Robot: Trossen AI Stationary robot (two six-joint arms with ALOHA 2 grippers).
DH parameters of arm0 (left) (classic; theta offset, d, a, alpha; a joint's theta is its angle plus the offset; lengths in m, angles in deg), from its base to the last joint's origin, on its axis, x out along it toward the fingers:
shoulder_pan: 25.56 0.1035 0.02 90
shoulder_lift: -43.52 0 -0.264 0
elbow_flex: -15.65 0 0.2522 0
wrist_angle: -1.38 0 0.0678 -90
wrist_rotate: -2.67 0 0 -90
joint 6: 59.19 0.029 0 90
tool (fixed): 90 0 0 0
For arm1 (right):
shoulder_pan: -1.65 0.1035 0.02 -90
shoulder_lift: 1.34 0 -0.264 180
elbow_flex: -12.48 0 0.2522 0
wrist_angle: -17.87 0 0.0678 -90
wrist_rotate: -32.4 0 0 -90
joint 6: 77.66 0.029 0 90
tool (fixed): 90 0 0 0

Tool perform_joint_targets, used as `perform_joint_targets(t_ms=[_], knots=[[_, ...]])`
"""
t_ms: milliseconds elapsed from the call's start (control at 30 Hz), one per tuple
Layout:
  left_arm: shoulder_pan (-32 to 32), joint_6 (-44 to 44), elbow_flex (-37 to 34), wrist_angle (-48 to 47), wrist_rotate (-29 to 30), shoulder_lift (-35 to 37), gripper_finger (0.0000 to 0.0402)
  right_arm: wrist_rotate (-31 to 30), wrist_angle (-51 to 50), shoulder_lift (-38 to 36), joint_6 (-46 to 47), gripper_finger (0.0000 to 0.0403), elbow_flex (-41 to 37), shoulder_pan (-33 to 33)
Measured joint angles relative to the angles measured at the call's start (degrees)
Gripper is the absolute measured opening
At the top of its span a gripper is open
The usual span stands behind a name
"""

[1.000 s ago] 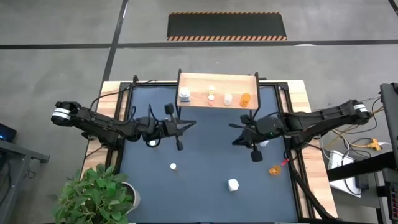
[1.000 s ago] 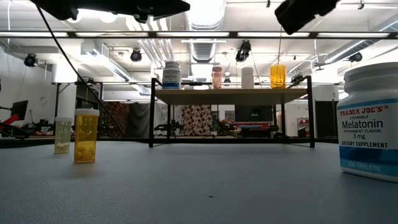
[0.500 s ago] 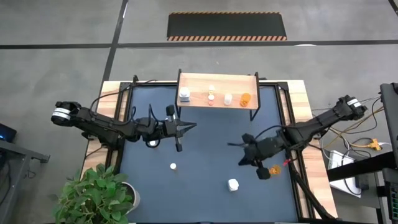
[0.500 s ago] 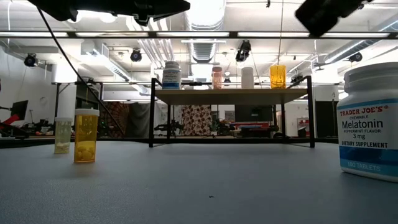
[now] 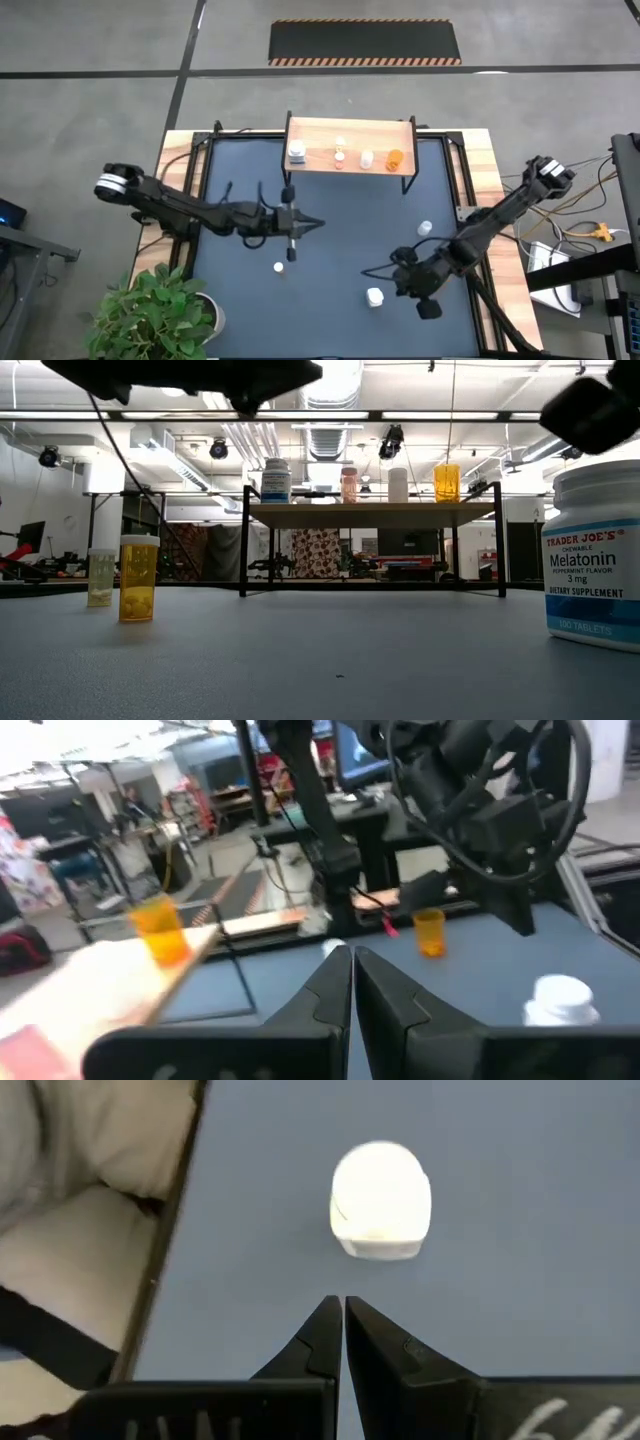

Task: Pick and place medicine bottles onto shelf by color
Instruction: Put the white pill bottle on the shelf

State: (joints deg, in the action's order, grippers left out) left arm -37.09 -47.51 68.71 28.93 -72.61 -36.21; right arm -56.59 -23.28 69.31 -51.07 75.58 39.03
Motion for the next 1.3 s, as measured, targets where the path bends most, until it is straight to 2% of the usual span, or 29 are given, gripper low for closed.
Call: perform_joint_targets(t_ms=[300, 567, 700, 933, 1100, 1233, 1300], knots=[[-5.26, -0.81, 7.96, 1.77, -0.22, -13.98, 0.0000, -5.77, 3.59, 8.60, 1.73, 0.0009, -0.02, 2.82], [-9.84, -0.88, 11.61, 1.69, -0.14, -21.12, 0.0000, -8.35, 10.62, 14.39, -0.08, 0.0009, -0.08, 2.86], [-11.55, -2.06, 12.07, 1.76, 0.51, -22.03, 0.0000, -9.91, 19.00, 16.83, -3.42, 0.0009, -0.09, 2.54], [-14.26, -2.42, 11.74, 1.37, 2.51, -20.99, 0.0000, -23.25, 31.55, 20.67, -9.97, 0.0009, -0.09, -0.25], [-15.13, -4.67, 11.68, -1.26, 4.37, -20.74, 0.0000, -19.26, 31.46, 20.11, -14.47, 0.0009, -0.09, -1.90], [-15.21, -8.43, 11.25, -2.54, 5.32, -20.72, 0.0000, -18.53, 27.32, 16.73, -14.10, 0.0009, -0.09, -1.88], [-15.21, -10.09, 11.14, -4.44, 5.39, -20.63, 0.0000, -18.79, 25.00, 14.91, -11.09, 0.0009, -0.09, -2.04]])
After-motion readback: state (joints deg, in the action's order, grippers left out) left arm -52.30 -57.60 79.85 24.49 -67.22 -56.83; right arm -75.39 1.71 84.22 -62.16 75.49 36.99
